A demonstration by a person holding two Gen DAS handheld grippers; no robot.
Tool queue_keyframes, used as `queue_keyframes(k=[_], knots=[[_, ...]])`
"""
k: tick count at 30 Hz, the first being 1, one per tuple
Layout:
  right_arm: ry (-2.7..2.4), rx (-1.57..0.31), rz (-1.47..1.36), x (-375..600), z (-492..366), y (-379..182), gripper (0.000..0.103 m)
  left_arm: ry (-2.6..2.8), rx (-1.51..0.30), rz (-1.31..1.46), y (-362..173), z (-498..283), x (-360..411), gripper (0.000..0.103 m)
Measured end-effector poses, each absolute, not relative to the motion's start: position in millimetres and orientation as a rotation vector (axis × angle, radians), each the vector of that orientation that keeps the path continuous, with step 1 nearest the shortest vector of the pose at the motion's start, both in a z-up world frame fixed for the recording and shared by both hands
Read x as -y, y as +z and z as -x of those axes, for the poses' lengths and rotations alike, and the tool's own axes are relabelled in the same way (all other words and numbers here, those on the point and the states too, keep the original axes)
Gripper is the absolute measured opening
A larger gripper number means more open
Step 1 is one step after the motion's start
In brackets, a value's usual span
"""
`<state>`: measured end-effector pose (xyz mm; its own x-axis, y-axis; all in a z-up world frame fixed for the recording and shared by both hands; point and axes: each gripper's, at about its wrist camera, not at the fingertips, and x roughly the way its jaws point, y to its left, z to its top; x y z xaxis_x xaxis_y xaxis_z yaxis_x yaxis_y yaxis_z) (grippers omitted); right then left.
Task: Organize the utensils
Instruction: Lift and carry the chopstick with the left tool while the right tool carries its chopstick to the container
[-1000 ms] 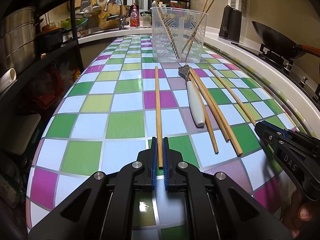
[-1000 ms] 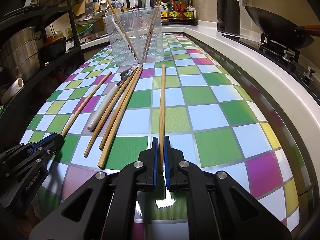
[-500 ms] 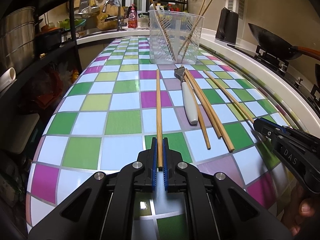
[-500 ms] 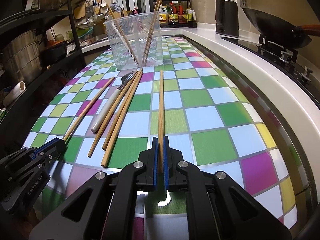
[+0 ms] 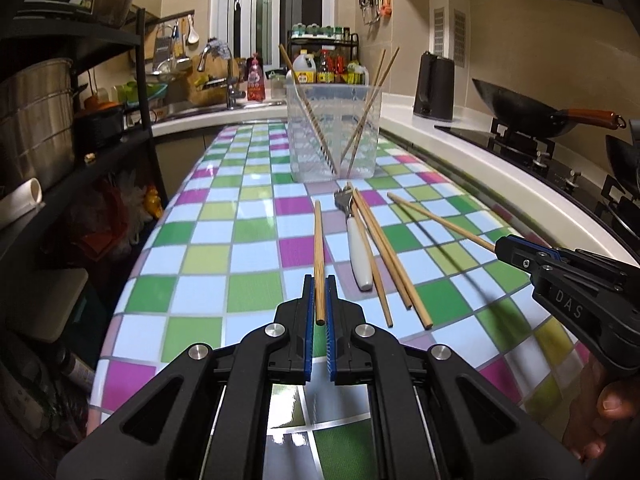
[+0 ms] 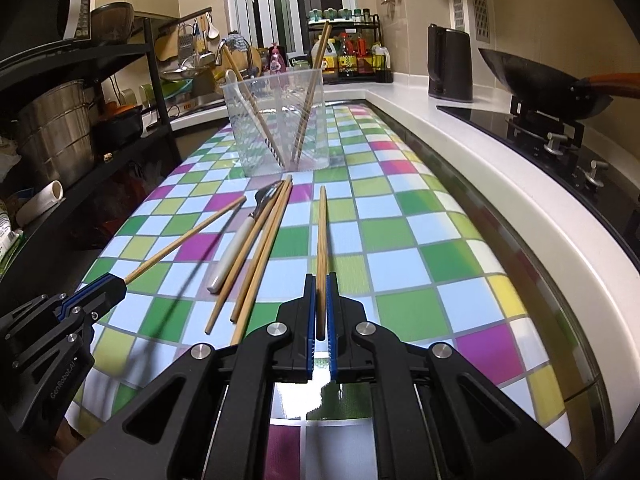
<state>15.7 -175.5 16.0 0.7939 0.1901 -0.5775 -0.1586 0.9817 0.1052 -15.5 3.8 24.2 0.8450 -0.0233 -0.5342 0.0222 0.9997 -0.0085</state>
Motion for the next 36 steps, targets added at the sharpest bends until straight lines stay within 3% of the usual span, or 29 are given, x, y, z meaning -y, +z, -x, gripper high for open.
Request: queue_keyframes(k=[24,36], knots=[[0.221,-0.488,-0.039,181,-18,102,0.005,-0.074,-0.385,0.063,116,-14,-36,0.005],[0.263,-0.452,-0.038,180,-50,154,0.005,-0.14,-0.418,0.097,152,-51,-43,0.005]])
